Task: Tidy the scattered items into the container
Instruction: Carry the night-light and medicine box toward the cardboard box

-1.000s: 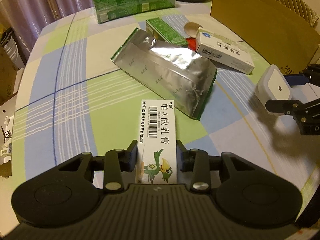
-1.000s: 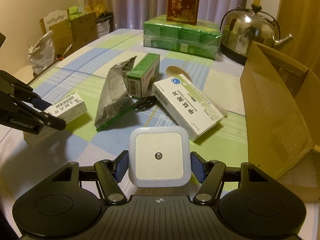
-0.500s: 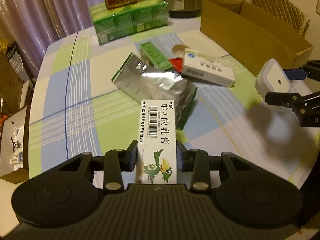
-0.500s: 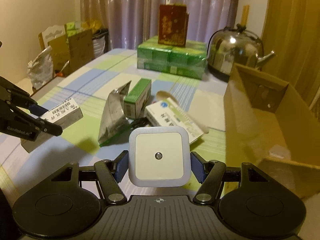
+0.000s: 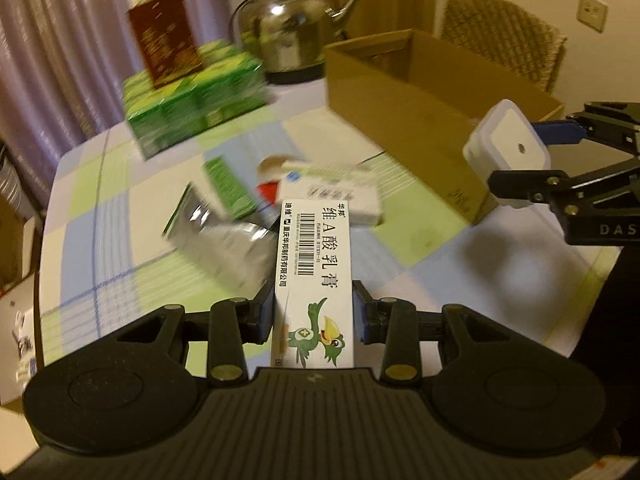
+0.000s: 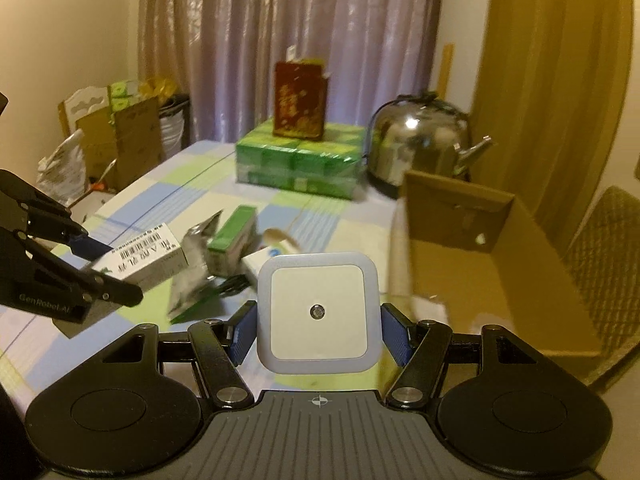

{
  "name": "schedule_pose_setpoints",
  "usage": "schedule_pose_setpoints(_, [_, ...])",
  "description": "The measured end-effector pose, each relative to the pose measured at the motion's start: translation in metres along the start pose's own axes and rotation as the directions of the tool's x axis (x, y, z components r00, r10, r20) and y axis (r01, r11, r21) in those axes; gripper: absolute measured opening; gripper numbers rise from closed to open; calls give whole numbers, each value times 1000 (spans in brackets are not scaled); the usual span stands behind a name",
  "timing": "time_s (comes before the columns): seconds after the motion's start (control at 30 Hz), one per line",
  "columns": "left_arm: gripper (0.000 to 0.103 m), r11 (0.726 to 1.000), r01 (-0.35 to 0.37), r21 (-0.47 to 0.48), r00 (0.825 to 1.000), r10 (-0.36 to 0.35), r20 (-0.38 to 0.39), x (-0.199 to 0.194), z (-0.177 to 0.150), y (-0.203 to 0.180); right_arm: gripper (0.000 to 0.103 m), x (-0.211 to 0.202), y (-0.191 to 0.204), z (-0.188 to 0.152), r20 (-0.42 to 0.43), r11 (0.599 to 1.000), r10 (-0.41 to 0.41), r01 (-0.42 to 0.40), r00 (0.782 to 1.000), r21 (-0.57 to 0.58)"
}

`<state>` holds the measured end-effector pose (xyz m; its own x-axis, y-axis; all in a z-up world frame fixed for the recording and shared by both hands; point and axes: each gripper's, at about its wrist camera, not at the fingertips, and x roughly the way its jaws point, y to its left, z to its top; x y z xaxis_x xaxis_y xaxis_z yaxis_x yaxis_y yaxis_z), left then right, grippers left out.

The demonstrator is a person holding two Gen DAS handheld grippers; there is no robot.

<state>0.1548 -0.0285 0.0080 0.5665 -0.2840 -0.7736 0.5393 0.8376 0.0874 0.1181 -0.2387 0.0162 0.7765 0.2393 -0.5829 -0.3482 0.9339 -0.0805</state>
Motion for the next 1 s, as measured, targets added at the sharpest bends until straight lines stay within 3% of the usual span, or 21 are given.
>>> schedule_pose_setpoints(0.53, [33, 973, 137, 183, 985, -154, 79, 29, 111, -92, 62, -19, -119, 16, 20, 983, -182, 182, 983, -30])
schedule_pose_setpoints(0.8, [33, 942, 197, 272, 968, -231, 100, 70, 171, -129, 62, 6, -165, 20, -26, 976, -151, 145, 988, -165])
schedule_pose_setpoints(1.0, [33, 936, 235, 261, 962, -262, 74, 110, 203, -137, 62, 39, -189, 24, -98, 974, -96, 73, 990, -215])
